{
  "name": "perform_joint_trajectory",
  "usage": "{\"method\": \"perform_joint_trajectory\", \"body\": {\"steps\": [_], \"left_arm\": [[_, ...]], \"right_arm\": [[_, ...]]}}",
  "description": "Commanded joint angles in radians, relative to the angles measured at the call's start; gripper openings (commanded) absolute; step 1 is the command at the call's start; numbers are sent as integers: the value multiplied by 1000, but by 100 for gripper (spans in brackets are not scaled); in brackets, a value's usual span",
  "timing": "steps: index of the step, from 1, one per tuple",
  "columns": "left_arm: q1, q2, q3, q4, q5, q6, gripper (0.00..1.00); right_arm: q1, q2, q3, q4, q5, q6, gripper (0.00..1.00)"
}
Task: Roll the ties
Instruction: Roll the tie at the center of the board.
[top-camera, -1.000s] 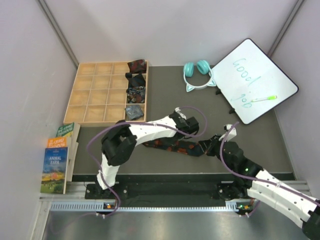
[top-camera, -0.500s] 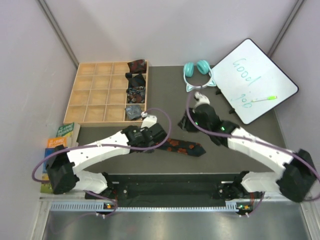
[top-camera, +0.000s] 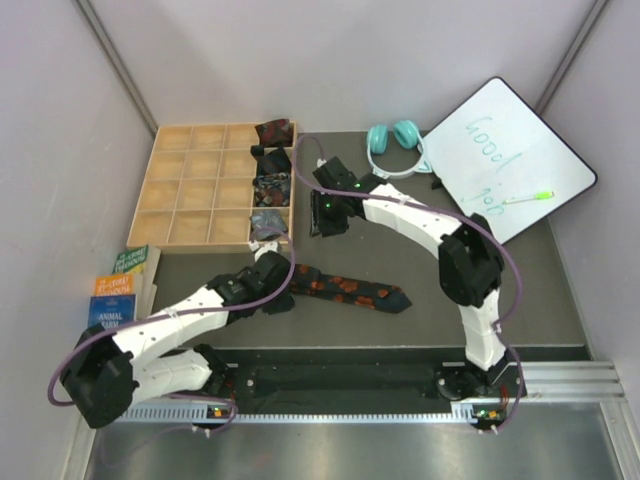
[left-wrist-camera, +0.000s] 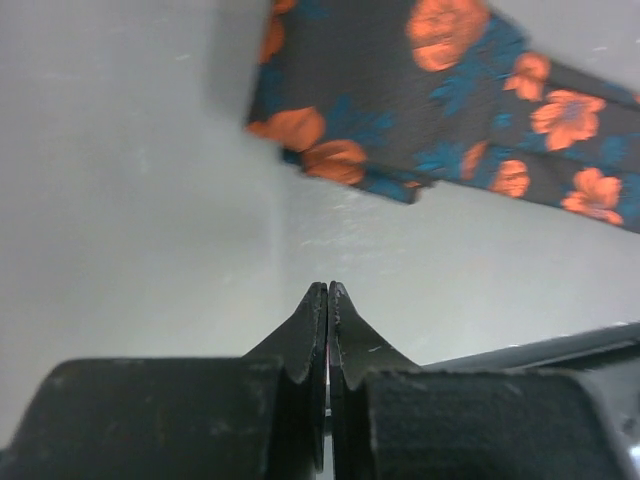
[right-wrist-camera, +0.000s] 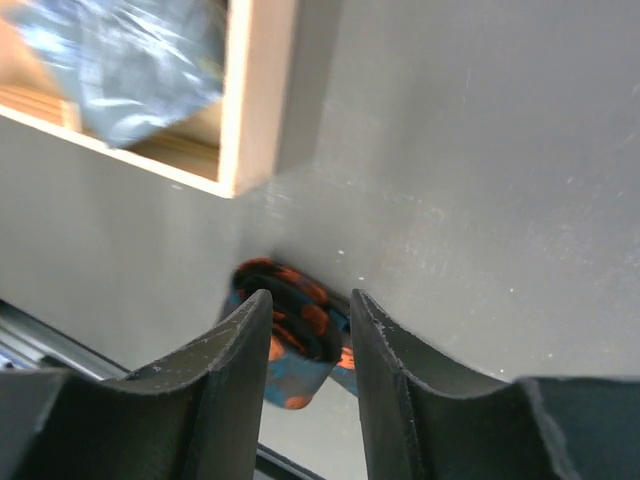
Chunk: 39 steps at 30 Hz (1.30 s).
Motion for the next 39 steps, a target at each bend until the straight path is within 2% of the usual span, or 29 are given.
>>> {"method": "perform_joint_trajectory", "body": {"steps": [1,10,27,32,39], "left_arm": [[14,39,-2,182,96,-12,0],[17,151,24,218,105,-3,0],[24,253,78,218,21,27,0],[51,297,87,280,37,36,0],[57,348,125,284,4,46,0]], "right_arm": [[-5,66,88,-91,-80,-4,36],[-7,145,56,-36,-174,20,30],[25,166,4,-20,-201,37,22],[30,163,-1,-31,-198,40,21],[30,165,-6,-42,-200,50,20]]}}
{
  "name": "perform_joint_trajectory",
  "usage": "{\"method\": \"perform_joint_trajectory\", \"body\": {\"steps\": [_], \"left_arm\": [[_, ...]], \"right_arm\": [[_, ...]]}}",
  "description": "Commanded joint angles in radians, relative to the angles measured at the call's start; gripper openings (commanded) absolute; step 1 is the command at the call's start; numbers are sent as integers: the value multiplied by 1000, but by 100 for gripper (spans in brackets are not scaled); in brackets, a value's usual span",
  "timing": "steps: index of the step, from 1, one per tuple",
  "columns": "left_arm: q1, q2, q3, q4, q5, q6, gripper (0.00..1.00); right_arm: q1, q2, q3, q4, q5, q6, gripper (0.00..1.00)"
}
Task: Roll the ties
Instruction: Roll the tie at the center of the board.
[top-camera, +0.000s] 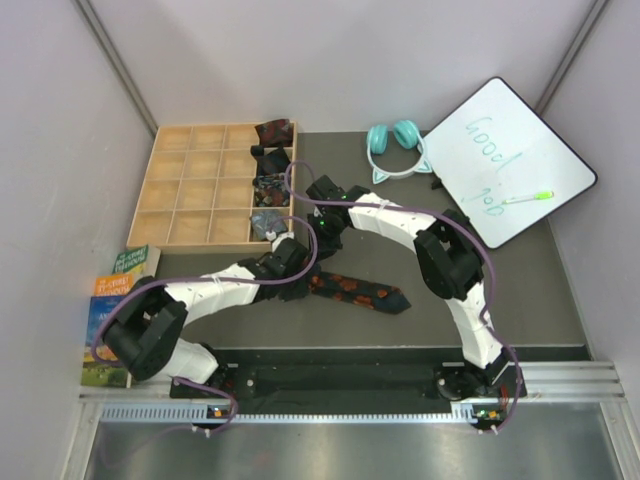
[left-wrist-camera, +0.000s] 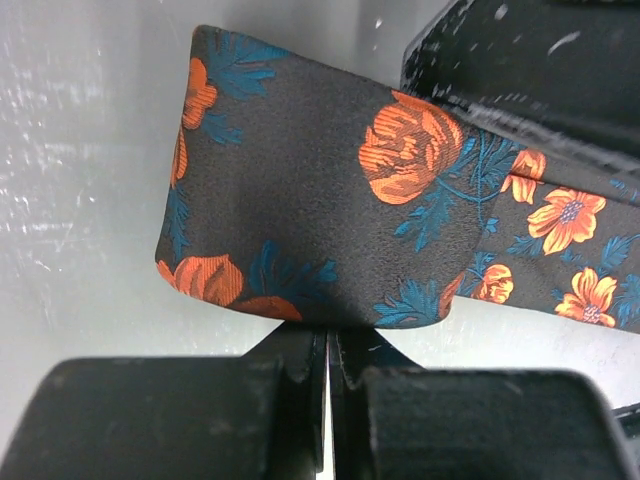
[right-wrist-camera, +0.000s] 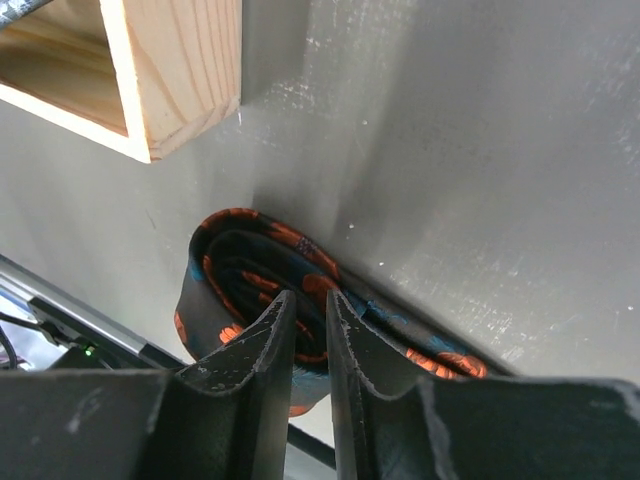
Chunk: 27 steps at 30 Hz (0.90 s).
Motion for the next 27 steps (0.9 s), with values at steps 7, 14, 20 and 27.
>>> {"method": "perform_joint_trajectory", "body": {"steps": [7,14,20,27], "left_arm": [[6,-8,38,55,-93,21,0],[6,21,60,56,-124,30,0],[6,27,72,75,-153,55,0],[6,-11,94,-13,-140,75,6]], "right_arm": [[17,1,-36,20,-46,34,19],[22,7,-34,25,-57,40,18],[22,24,-24,23,-72,40,18],[-23,25,44,-32,-37,11,20]]}}
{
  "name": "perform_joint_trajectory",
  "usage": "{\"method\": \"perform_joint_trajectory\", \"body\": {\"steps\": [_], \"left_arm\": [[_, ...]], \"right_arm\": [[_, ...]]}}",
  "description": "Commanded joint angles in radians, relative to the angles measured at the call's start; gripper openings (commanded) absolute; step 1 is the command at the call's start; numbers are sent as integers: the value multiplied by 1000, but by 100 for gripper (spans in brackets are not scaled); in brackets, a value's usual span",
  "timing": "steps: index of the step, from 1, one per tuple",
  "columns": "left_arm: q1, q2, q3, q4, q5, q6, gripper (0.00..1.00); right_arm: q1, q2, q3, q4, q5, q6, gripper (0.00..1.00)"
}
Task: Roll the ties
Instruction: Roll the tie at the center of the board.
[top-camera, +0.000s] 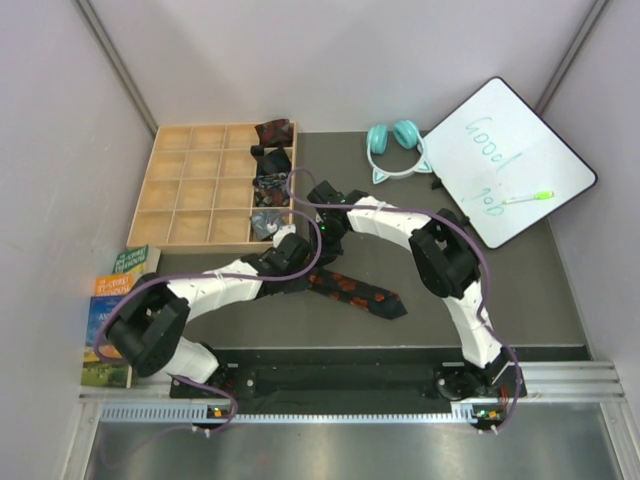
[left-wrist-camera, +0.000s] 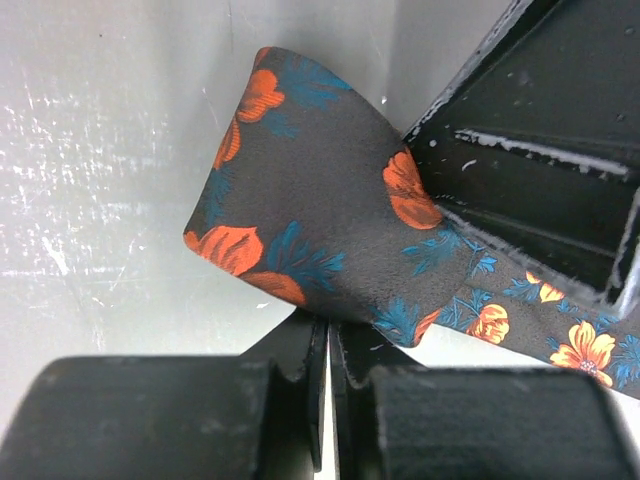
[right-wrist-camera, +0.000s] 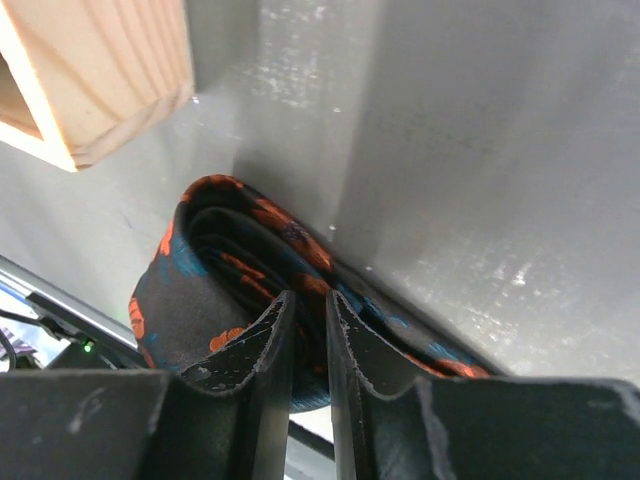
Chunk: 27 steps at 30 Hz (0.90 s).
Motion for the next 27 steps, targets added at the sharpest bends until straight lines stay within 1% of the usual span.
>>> {"method": "perform_joint_trajectory", "body": {"steps": [1,4,9,11,12,14,15,17,18,19,20,21,22,24,26,27], "left_arm": [[6,-51,44,-22,-19,22,12],[6,-85,50,-80,22,31,21],[4,-171,58,-180,56,25,24],[4,-222,67,-240,41,39,27],[4,-239,89,-267,30,45,29],[6,-281,110,-307,-10,72,36],[7,-292,122,-304,-21,88,40],[32,-302,144,-316,-38,126,44],[47,-296,164,-318,-29,138,45],[88,-289,172,-318,-13,149,45],[108,-274,179,-314,28,171,45],[127,-268,188,-292,49,180,45],[159,-260,192,-280,77,189,45],[186,-237,192,-236,141,211,45],[225,-214,187,-211,184,224,46],[237,-207,184,-200,242,228,47]], "right_arm": [[-25,0,88,-50,10,-23,20],[-47,9,170,-102,33,-43,24],[-91,19,310,-176,45,-60,25],[-108,-6,313,-180,42,-57,25],[-108,-21,289,-174,43,-57,25],[-107,-88,225,-133,30,-34,25],[-107,-116,129,-60,-2,-20,24],[-100,-208,24,8,-19,23,22],[-96,-236,-62,43,-35,35,21],[-91,-260,-100,89,-41,47,20],[-82,-308,-136,115,-44,70,20],[-76,-329,-203,143,-58,80,19],[-71,-349,-232,168,-65,93,18],[-53,-401,-303,232,-67,123,16],[-41,-420,-329,269,-75,138,15],[-35,-426,-355,286,-93,144,14]]}}
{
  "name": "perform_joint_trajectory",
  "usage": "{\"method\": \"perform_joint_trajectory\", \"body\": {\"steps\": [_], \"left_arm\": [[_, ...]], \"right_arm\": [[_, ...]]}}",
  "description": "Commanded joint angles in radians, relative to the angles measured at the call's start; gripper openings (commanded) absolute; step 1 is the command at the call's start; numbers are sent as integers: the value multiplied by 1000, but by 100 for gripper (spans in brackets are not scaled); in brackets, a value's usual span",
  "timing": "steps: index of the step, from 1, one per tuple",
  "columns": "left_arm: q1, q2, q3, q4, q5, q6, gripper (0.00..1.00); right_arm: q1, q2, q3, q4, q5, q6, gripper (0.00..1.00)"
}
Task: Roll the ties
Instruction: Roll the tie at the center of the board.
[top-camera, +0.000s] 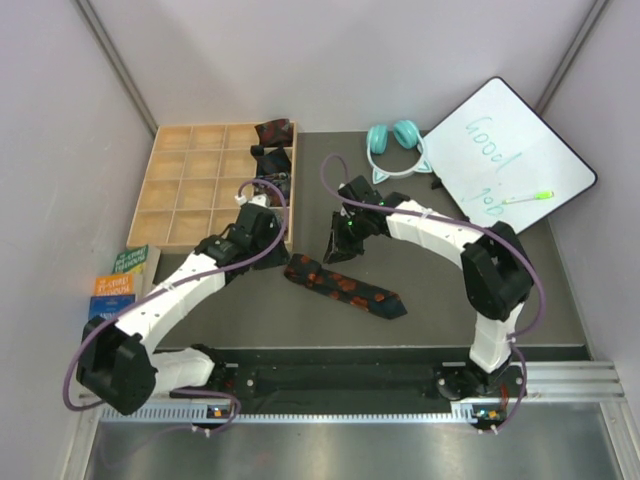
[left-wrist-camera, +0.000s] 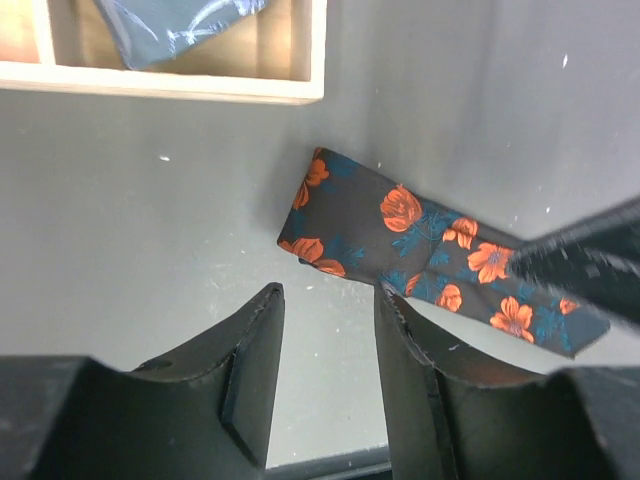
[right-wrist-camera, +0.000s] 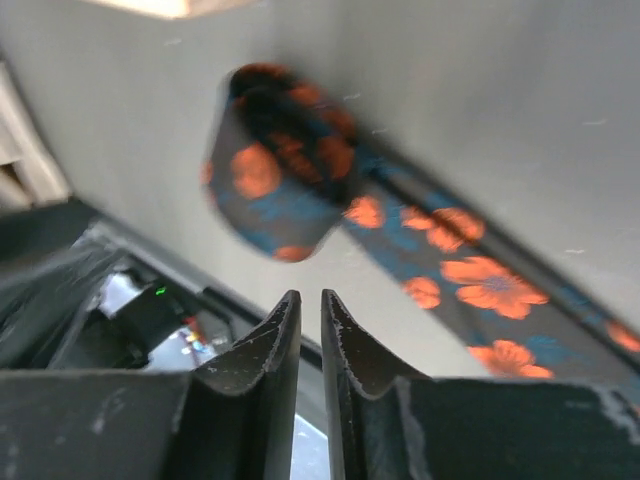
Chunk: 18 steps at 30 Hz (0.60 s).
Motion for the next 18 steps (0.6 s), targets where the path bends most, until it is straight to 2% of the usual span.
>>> {"method": "perform_joint_trajectory", "body": {"steps": [1,7,13,18], "left_arm": [[70,40,15,95,175,62,47],[135,82,-12,161,292,92,48],[171,99,-48,197,340,115,57],[176,109,-63,200,346,119,59]], "right_arm": [[33,-87,-59,191,-63,65,14],[56,-27,-57,269,-91,98,8],[63,19,-52,275,-63,99,4],[61,53,-96,320,-55,96,1]]}}
